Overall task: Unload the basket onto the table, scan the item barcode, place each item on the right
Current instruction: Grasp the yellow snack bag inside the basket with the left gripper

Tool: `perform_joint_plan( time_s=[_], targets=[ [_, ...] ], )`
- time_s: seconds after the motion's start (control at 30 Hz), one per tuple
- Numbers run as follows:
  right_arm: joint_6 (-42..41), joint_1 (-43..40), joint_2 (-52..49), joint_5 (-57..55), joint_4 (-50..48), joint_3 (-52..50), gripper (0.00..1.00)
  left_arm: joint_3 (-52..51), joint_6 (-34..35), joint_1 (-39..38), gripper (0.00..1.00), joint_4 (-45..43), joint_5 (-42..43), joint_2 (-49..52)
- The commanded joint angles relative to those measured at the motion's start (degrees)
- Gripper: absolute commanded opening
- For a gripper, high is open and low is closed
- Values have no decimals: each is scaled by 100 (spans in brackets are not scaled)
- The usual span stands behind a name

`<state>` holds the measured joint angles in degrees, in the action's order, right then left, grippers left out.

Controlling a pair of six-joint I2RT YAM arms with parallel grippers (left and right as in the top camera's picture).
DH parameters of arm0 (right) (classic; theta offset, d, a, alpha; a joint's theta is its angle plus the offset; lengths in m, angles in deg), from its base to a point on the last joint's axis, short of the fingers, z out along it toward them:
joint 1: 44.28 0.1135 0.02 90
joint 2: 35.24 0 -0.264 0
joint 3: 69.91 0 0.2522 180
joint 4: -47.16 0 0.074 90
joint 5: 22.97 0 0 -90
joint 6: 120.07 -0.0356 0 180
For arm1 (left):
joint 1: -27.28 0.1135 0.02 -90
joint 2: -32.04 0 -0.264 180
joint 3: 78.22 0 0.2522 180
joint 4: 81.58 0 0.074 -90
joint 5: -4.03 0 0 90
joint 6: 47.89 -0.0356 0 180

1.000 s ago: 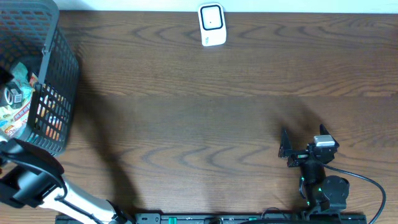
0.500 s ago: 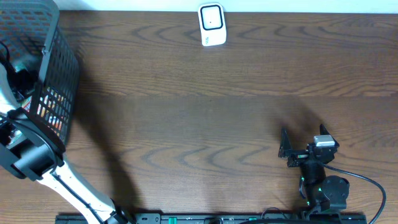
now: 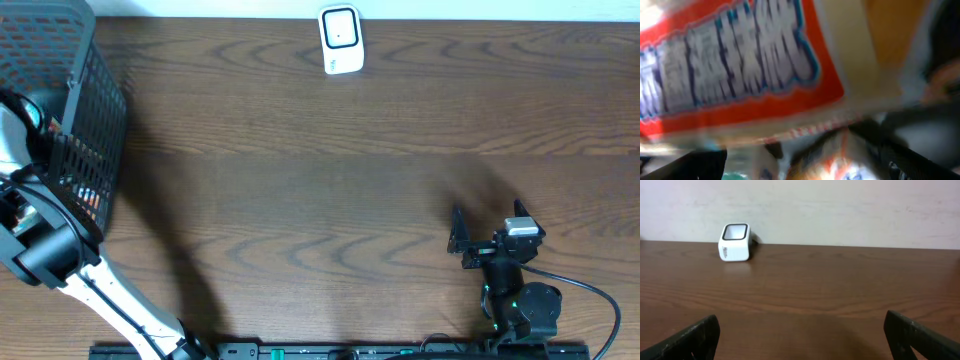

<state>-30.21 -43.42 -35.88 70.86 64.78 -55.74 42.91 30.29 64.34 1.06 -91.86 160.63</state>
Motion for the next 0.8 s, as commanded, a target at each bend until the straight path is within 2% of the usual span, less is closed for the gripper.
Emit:
perform_joint_plan(
  time_s=[0.0,0.13,0.37,0.57,0.77],
  targets=[
    [66,-44,33,-28,24,-7,99,-28,-404,9,96,-334,-758,33],
    [63,-44,33,-26,24,-7,99,-28,-433,9,95,-710,-922,33],
    [66,-44,33,-26,24,-7,99,-11,-721,-116,85,-977,-920,-92],
    [66,-44,33,-26,24,-7,99,-11,-730,-313,85,-1360,-920,-658],
    [66,-44,33,-26,24,-7,99,-26,-1556,-496,86,-1569,-916,-984]
  ],
)
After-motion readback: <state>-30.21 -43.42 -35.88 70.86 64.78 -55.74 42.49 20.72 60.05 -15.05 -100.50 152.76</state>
